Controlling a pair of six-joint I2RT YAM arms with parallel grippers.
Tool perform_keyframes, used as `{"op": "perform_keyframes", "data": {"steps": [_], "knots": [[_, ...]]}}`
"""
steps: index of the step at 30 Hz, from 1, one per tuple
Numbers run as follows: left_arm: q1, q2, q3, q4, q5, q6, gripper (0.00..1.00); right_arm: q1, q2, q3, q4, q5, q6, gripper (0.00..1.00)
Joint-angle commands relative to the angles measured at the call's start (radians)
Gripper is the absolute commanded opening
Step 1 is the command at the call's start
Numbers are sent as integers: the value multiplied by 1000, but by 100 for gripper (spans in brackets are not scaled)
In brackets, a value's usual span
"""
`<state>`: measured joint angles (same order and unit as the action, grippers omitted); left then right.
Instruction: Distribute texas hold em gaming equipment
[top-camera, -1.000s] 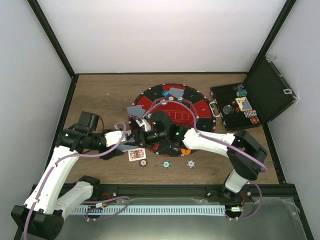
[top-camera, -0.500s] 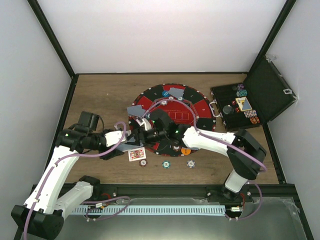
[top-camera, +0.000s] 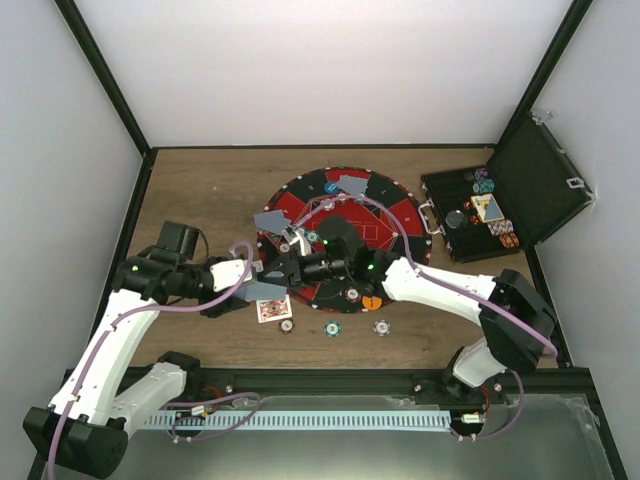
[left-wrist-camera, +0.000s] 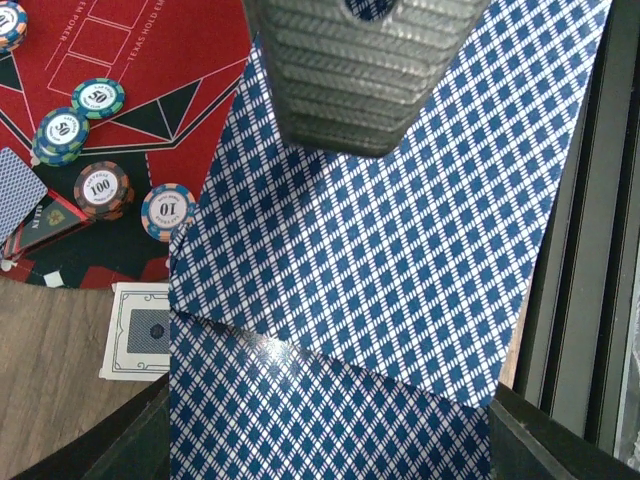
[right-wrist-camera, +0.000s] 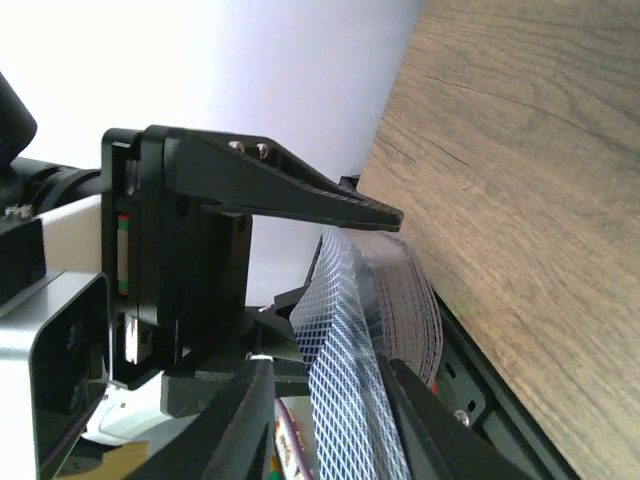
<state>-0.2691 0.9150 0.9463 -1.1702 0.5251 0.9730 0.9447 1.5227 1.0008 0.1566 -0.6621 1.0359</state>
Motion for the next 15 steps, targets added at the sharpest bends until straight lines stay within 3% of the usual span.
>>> {"op": "perform_keyframes", "data": {"steps": [1, 7, 15], "knots": [[1, -1, -7, 17, 29, 21, 4, 0, -42, -23, 82, -20, 58, 25], [1, 2, -13, 23, 30, 21, 4, -8, -75, -33, 29, 9, 41, 7], [1, 5, -17, 26, 29, 22, 4, -25, -89, -40, -7, 10, 22, 1]]}}
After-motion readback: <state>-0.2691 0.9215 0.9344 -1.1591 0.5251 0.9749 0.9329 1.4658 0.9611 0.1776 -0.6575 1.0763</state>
